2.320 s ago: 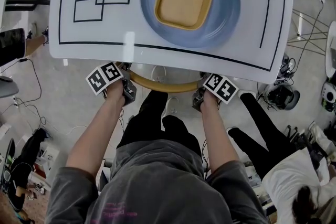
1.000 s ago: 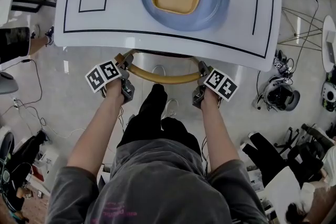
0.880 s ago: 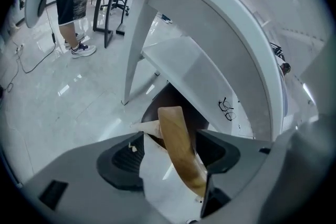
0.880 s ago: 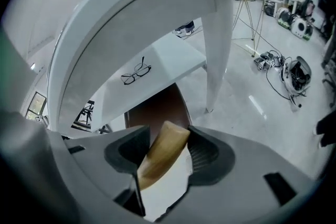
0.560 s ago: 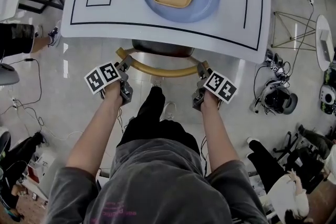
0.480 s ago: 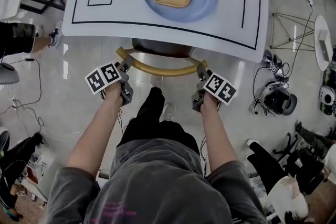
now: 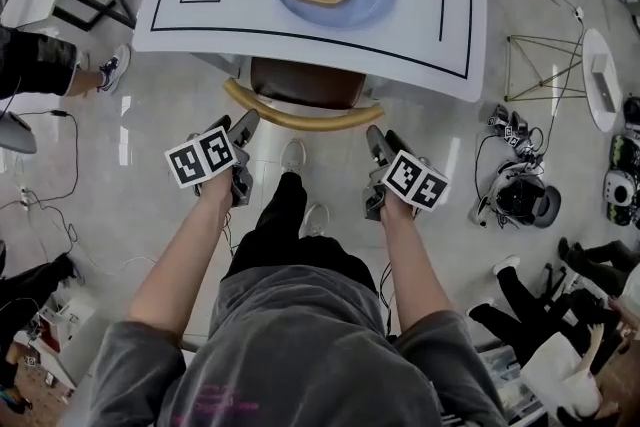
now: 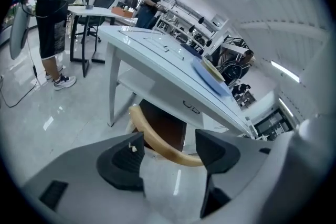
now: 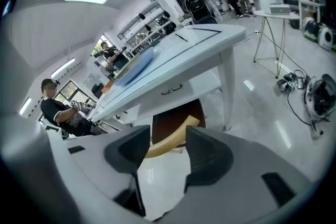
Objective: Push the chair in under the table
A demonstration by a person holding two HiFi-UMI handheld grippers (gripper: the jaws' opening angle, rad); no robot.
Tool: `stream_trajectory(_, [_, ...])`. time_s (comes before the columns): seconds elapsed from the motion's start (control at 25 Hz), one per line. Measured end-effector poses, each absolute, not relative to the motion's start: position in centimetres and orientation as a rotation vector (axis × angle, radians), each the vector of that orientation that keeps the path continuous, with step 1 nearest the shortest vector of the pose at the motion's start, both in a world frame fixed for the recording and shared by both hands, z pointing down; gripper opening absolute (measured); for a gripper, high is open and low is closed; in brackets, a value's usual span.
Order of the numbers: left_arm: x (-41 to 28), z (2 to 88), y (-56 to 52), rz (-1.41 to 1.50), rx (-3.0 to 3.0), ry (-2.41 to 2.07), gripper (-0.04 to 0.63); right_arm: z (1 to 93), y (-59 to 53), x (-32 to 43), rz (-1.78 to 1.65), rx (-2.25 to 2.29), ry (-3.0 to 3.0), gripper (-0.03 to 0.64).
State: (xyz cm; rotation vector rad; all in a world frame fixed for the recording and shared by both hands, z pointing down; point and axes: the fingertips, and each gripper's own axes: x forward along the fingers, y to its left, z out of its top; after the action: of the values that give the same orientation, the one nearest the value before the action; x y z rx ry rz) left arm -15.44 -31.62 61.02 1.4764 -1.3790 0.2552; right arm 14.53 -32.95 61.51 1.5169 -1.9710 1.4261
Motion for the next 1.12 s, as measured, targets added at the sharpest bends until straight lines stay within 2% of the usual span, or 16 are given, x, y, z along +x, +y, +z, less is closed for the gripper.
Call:
stream_trajectory(0.72, [-5.9, 45.2, -24.6, 0.317, 2.126, -1.388, 0.298, 48.1, -25.8, 16.4, 0.992, 1.412, -2.371, 0.206])
stream_trajectory(1.12, [-2.3, 37.4, -20.5, 0.282, 2.300, -1.433, 0.298, 40.6, -21.7, 18.3, 0.774, 1.382, -2.522, 0.206])
